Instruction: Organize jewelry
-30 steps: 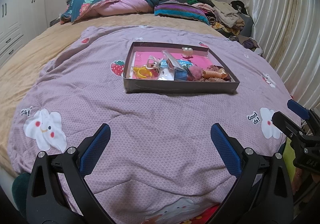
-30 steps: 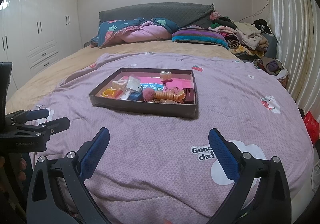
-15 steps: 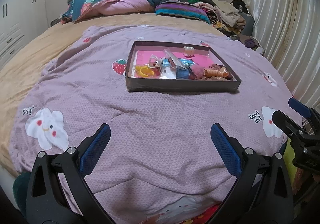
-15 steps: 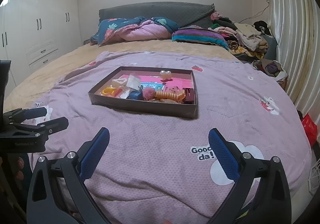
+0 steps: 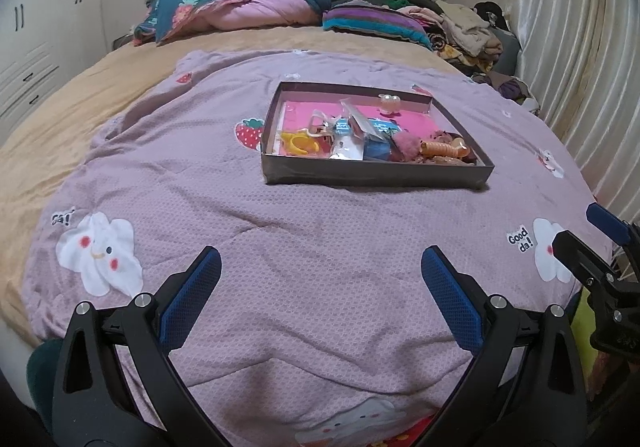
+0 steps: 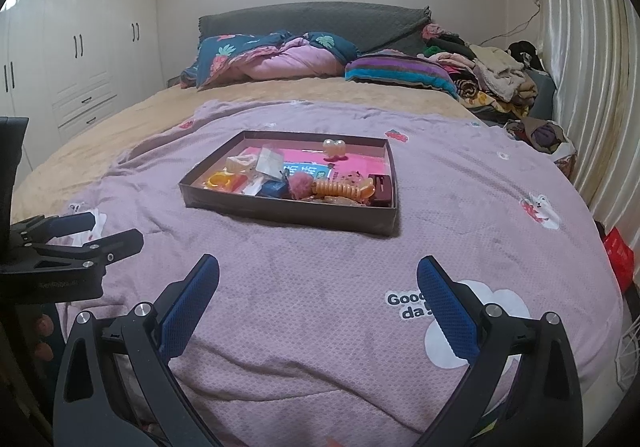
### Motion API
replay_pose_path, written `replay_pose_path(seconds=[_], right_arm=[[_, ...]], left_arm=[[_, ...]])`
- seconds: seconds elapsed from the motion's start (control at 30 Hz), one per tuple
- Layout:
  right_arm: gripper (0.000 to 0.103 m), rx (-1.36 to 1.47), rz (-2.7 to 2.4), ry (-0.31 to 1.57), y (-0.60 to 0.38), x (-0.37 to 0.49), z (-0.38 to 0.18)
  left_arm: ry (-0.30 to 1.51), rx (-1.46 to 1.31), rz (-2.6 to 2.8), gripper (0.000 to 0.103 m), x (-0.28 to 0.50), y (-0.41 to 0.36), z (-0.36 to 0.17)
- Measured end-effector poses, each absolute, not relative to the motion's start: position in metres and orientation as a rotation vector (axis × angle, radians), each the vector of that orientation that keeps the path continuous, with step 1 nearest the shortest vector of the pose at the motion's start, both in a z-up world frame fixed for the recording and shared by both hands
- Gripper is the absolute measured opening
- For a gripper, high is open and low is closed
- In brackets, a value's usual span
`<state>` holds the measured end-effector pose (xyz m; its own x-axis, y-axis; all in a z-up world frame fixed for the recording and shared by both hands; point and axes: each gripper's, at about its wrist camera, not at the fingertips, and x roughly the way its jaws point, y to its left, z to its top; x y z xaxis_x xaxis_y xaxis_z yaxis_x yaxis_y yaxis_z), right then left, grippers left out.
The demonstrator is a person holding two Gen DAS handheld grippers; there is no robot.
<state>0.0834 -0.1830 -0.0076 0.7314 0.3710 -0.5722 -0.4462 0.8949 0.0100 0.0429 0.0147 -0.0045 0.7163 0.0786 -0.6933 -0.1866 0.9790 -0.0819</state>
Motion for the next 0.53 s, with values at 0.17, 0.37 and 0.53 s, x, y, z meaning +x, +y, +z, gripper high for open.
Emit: replay_pose_path(seconds=[0.17, 0.37, 0.53], right_arm=[[0.099, -0.126, 0.453, 0.602, -0.183, 0.084, -0.007], [0.099, -0.105, 0.444, 0.616, -0.186, 0.092, -0.006], [0.099, -0.076, 0.408, 0.614, -0.197, 0.11, -0.005]], left_arm=[[0.731, -0.176, 0.105, 0.094, 0.041, 0.013, -0.001], [0.734, -0.196, 0.115, 0.094, 0.047, 0.018, 0.001], [0.742, -0.208, 0.133, 0.094, 0.053, 0.024, -0.001]])
